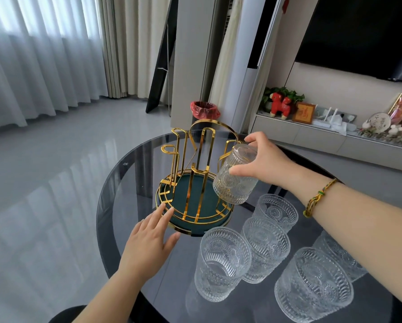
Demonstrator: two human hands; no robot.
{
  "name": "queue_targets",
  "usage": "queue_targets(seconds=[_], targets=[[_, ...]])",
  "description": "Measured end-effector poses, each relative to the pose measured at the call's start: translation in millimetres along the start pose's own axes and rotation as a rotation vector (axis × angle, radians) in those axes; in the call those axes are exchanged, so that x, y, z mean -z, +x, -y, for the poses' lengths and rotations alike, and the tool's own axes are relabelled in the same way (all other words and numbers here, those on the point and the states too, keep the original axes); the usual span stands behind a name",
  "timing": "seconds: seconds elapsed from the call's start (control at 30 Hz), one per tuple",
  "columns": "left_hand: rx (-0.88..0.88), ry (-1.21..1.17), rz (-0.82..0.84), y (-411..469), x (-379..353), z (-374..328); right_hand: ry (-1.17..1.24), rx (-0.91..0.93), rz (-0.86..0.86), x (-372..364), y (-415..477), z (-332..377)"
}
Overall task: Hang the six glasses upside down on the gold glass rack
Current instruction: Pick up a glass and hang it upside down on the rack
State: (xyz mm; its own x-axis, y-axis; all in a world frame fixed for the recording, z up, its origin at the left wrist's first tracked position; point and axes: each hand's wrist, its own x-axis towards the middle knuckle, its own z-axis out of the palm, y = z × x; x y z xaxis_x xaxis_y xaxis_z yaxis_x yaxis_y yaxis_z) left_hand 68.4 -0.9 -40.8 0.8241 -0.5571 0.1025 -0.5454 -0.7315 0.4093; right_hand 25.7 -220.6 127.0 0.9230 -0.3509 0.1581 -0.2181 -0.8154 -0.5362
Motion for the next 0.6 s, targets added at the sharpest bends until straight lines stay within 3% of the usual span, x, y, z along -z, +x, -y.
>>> queue_targets(seconds=[0.6], targets=[[0.020,-0.005,0.016,2,-2,0,-0.083,0.057,-0.029,-23,-6,-2]])
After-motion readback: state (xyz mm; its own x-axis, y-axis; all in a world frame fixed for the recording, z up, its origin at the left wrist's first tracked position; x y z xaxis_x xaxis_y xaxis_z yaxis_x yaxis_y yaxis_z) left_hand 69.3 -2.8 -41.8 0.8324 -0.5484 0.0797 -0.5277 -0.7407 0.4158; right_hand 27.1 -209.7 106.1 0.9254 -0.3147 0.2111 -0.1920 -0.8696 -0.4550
